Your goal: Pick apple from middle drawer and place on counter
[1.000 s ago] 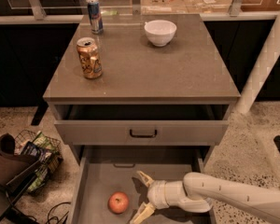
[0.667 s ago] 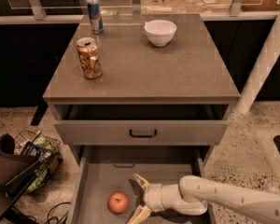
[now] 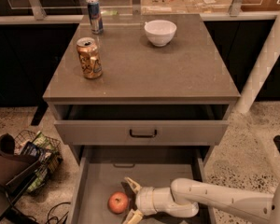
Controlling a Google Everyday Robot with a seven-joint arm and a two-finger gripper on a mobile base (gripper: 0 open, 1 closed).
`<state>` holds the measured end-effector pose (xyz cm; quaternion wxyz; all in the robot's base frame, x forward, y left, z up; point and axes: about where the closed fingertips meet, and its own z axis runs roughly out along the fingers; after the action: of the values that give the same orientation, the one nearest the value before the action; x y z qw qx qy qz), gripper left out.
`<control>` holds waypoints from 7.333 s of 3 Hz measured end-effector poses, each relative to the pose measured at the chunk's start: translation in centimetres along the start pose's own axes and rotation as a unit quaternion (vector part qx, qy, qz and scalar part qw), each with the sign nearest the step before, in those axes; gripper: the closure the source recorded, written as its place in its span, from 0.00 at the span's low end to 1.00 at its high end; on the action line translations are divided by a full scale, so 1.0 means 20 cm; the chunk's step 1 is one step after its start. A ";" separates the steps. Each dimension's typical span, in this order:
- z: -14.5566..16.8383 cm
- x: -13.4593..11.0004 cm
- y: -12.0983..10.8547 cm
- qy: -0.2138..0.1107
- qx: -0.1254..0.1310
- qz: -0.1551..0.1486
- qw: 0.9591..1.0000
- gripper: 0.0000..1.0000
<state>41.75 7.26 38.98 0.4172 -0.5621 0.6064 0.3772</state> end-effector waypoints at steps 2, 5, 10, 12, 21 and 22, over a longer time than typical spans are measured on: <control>0.13 -0.02 0.00 -0.006 -0.016 -0.006 1.000 0.00; 0.19 0.02 -0.01 -0.018 -0.027 0.006 0.999 0.65; 0.04 -0.18 0.08 -0.041 -0.040 0.010 0.998 1.00; -0.35 -0.60 0.17 -0.086 -0.057 -0.015 0.995 1.00; -1.07 -1.96 -0.11 -0.017 0.166 0.002 0.986 1.00; -1.09 -1.97 -0.22 -0.022 0.178 0.011 0.984 1.00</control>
Offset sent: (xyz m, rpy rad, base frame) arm 0.0062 0.0342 -0.0125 0.0168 0.0057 0.0457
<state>45.08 1.07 83.68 0.5196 -0.4635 0.6610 0.2797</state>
